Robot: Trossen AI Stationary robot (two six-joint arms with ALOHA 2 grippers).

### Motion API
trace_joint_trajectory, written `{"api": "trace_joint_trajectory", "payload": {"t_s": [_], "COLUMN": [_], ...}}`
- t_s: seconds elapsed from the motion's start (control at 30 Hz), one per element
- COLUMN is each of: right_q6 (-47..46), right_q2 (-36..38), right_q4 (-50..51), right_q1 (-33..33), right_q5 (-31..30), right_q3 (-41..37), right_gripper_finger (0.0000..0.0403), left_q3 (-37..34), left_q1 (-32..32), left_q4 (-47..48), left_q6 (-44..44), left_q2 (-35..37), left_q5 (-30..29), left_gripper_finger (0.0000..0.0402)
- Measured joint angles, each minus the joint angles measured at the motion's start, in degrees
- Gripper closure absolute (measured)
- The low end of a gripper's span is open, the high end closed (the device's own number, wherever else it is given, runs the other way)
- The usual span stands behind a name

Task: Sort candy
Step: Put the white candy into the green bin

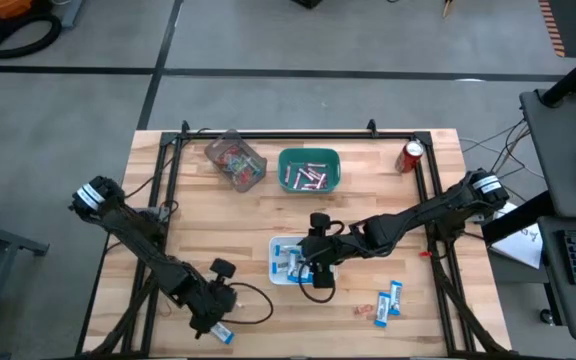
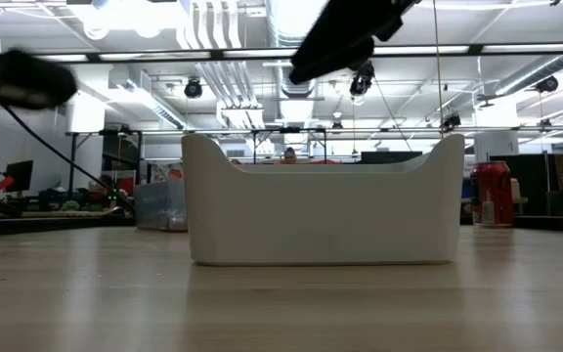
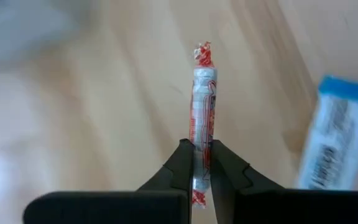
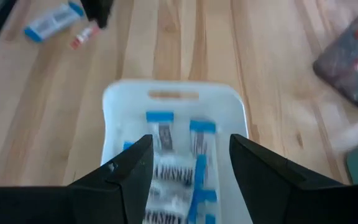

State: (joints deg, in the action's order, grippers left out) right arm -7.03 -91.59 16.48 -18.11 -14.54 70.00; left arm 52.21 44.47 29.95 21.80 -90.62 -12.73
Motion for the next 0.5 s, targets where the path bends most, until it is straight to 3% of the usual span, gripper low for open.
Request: {"api": "trace_joint_trajectory", "payload": {"t_s": [0.17,0.33,0.5], "right_q6": [2.6,7.4,11.5], "right_q2": [-1.9,-5.1,-7.7], "right_q4": [-7.2,-17.0,-27.8], "right_q1": [0.0,0.0,0.2], "right_q5": [0.0,0.0,0.0], "right_q3": [0.0,0.0,0.0], "right_gripper_finger": [0.0200,0.0200,0.0200], "left_q3": [-0.2,-0.3,-0.3], "left_q1": [0.1,0.1,0.0], "left_q4": [0.9,-2.4,-5.0], "left_q6": [-1.5,-5.8,-8.3], "left_q2": [7.2,13.1,15.6], "left_q5": [-12.7,-29.1,-37.9], "left_gripper_finger": [0.0397,0.0396,0.0394]}}
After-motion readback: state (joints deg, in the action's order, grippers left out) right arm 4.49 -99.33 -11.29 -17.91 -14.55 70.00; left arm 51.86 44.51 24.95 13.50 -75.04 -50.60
